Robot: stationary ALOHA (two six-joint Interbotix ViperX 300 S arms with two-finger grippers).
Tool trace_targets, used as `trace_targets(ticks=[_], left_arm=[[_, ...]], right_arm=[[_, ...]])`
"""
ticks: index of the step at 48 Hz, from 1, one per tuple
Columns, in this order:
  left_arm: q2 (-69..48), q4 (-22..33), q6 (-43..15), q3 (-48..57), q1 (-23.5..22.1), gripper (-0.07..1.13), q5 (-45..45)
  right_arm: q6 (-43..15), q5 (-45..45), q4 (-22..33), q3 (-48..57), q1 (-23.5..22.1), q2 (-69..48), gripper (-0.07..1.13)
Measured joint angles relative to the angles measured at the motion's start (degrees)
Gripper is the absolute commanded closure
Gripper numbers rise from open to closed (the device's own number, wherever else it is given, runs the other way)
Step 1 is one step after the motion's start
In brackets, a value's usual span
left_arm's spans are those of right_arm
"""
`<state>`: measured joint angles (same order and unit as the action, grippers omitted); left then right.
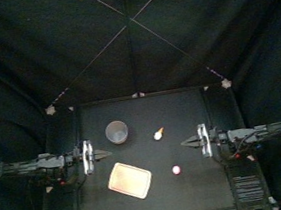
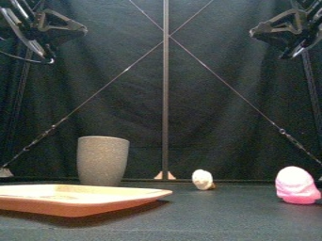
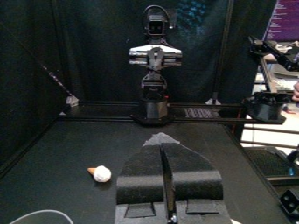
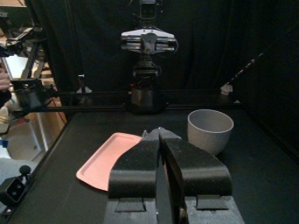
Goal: Pick the pink ball then place it in the grey bowl
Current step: Pick the pink ball
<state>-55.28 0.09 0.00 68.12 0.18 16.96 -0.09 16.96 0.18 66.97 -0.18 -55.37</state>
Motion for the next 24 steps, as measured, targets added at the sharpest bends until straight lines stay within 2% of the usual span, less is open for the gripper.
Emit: trace_targets(ticks=[8, 12, 15, 24], left_arm=[[0.2, 0.2, 0.0, 0.0, 1.6, 1.07, -0.3], [0.2, 0.3, 0.0, 0.1, 2.5, 1.07, -0.3], [0.2, 0.3, 0.0, 0.0, 3.3, 1.07, -0.3], [0.2, 1.0, 0.1, 0.5, 4.5, 1.07, -0.3]], right_arm=[[-0.3, -0.1, 0.0, 0.6, -2.1, 3.3, 1.0], [-0.6, -0.1, 0.0, 1.1, -3.3, 7.2, 0.89], [-0.6, -0.1, 0.0, 1.6, -3.4, 10.4, 0.77], [-1.2, -0.2, -1.6, 1.8, -1.8, 18.2, 0.27]])
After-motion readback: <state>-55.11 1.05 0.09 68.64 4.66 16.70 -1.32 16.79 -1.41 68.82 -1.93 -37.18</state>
